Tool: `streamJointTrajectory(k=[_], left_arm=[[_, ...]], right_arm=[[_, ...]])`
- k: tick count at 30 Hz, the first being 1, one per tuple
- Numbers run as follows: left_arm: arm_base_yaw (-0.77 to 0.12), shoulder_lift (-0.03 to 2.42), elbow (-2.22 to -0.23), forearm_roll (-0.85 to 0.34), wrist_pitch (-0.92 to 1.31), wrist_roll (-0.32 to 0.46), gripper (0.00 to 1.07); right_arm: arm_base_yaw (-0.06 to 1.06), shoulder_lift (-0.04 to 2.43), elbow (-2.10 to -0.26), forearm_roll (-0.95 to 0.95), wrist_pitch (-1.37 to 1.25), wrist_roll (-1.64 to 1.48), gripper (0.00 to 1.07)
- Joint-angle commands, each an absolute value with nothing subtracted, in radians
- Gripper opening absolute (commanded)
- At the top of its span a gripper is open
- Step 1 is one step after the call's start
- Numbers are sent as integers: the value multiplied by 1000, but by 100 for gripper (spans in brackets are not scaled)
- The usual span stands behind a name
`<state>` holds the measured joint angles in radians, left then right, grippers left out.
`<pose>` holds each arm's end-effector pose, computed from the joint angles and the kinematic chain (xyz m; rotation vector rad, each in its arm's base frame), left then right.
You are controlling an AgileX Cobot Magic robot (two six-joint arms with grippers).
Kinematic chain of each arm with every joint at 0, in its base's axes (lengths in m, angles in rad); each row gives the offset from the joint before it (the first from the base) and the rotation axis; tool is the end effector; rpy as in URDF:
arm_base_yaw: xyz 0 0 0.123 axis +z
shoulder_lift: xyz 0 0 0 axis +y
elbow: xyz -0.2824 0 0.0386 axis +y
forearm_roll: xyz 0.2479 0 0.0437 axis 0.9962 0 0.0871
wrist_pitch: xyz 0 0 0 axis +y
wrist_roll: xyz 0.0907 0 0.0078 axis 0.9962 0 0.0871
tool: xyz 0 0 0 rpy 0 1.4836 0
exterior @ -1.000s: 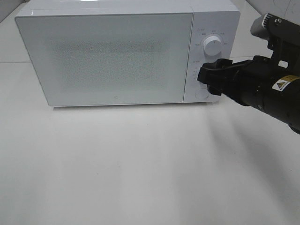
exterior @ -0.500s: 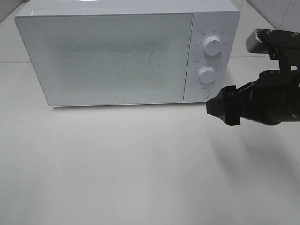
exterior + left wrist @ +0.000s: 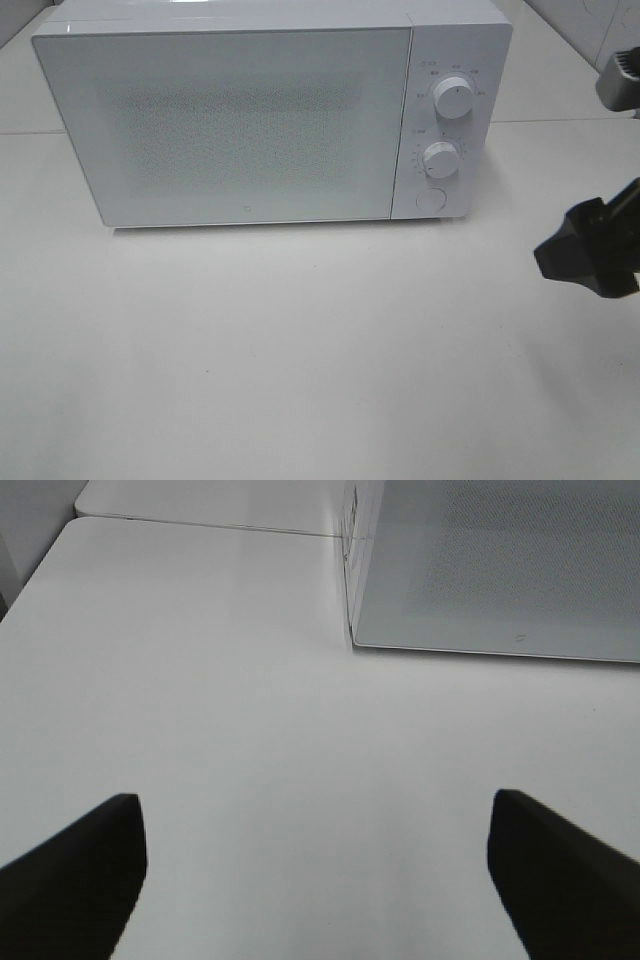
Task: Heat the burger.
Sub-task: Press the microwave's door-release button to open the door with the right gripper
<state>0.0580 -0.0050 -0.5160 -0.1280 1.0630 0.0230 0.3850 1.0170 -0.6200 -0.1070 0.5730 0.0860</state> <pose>-0.0074 -0.0106 0.2819 -0.0277 2.0204 -0.1013 0.1759 0.0656 0.2578 -0.4487 2.4100 0.0972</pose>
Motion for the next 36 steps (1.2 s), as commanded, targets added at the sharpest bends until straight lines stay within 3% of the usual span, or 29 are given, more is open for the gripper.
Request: streamJointTrajectory(k=[1, 20, 27, 36], left_arm=[[58, -22, -515, -134, 1069, 24, 85], [58, -22, -515, -134, 1069, 24, 85], [58, -22, -515, -134, 1069, 24, 85], [58, -22, -515, -134, 1069, 24, 85]], right_arm=[[382, 967, -629, -158, 653, 117, 76], [382, 468, -626, -170, 960, 117, 79], [248, 272, -560, -164, 990, 104, 77], [159, 97, -494, -160, 965, 105, 76]])
